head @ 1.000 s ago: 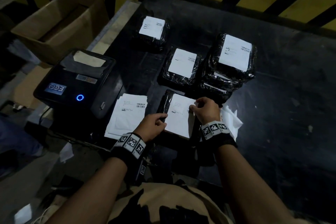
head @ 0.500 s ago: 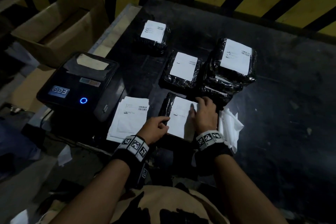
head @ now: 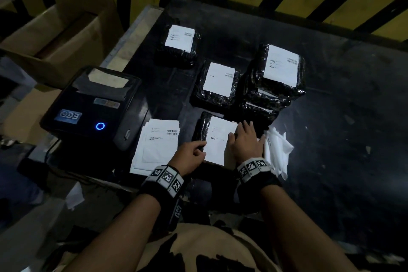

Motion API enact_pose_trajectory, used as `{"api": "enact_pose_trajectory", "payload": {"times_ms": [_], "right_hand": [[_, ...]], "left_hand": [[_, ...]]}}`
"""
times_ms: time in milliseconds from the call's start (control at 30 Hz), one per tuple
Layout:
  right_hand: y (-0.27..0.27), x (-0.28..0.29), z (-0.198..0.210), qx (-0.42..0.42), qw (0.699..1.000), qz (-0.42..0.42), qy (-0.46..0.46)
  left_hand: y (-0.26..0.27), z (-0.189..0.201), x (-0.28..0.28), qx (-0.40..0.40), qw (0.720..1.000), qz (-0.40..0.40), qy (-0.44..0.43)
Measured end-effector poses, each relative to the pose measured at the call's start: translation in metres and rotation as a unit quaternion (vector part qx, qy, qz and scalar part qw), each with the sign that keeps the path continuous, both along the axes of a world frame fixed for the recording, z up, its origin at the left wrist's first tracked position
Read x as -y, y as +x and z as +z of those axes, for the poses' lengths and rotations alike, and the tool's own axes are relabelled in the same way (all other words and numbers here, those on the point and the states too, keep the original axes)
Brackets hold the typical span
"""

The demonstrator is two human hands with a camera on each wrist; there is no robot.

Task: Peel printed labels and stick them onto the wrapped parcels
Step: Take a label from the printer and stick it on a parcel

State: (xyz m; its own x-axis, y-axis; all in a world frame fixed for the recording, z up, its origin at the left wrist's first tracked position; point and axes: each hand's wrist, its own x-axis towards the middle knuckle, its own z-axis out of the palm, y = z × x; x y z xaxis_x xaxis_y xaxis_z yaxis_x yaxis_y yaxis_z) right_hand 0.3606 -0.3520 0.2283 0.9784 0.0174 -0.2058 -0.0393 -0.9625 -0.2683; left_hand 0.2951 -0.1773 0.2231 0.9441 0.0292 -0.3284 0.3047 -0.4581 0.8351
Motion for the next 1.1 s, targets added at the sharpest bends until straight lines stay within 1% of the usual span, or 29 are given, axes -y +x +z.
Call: {"api": "enact_pose_trajectory", "payload": {"times_ms": [100, 133, 300, 400, 467, 600, 733, 800, 867, 900, 933, 1000, 1100], "right_hand": [[-0.023, -0.015, 0.000, 0.044, 0.995, 0.088, 0.015], [-0.031, -0.019, -0.003, 0.043, 0.994, 0.095, 0.017], [-0.043, -0.014, -0.015, -0.004, 1.000, 0.006, 0.012], [-0.047, -0.009, -0.016, 0.000, 1.000, -0.017, 0.018], [-0.050, -0.008, -0.016, -0.005, 0.999, -0.024, 0.024], [-0.050, -0.005, -0.016, -0.019, 0.999, -0.025, 0.035], [-0.048, -0.001, -0.015, -0.030, 0.998, -0.014, 0.055], [-0.046, 0.001, -0.016, -0.040, 0.996, -0.011, 0.074], [-0.044, 0.003, -0.016, -0.049, 0.995, -0.009, 0.086], [-0.043, 0.004, -0.017, -0.051, 0.995, -0.007, 0.089], [-0.043, 0.005, -0.018, -0.049, 0.994, -0.007, 0.093], [-0.043, 0.006, -0.022, -0.044, 0.994, -0.008, 0.102], [-0.042, 0.006, -0.028, -0.030, 0.993, -0.013, 0.113]], "left_hand": [[0.000, 0.001, -0.001, -0.004, 1.000, 0.000, 0.001], [0.000, 0.001, 0.000, -0.006, 1.000, -0.002, 0.001], [0.001, 0.007, 0.000, -0.004, 1.000, -0.011, 0.016], [0.001, 0.012, 0.002, -0.009, 0.999, -0.015, 0.038], [0.004, 0.015, 0.004, -0.018, 0.996, -0.024, 0.079], [0.013, 0.023, 0.009, -0.020, 0.973, -0.061, 0.221], [0.024, 0.033, 0.018, -0.010, 0.944, -0.093, 0.316], [0.029, 0.039, 0.026, -0.013, 0.921, -0.105, 0.376], [0.033, 0.047, 0.034, -0.017, 0.890, -0.118, 0.440], [0.035, 0.049, 0.035, -0.022, 0.879, -0.122, 0.460], [0.037, 0.051, 0.035, -0.026, 0.874, -0.125, 0.468], [0.040, 0.049, 0.030, -0.018, 0.880, -0.135, 0.455], [0.044, 0.040, 0.026, 0.060, 0.892, -0.180, 0.411]]}}
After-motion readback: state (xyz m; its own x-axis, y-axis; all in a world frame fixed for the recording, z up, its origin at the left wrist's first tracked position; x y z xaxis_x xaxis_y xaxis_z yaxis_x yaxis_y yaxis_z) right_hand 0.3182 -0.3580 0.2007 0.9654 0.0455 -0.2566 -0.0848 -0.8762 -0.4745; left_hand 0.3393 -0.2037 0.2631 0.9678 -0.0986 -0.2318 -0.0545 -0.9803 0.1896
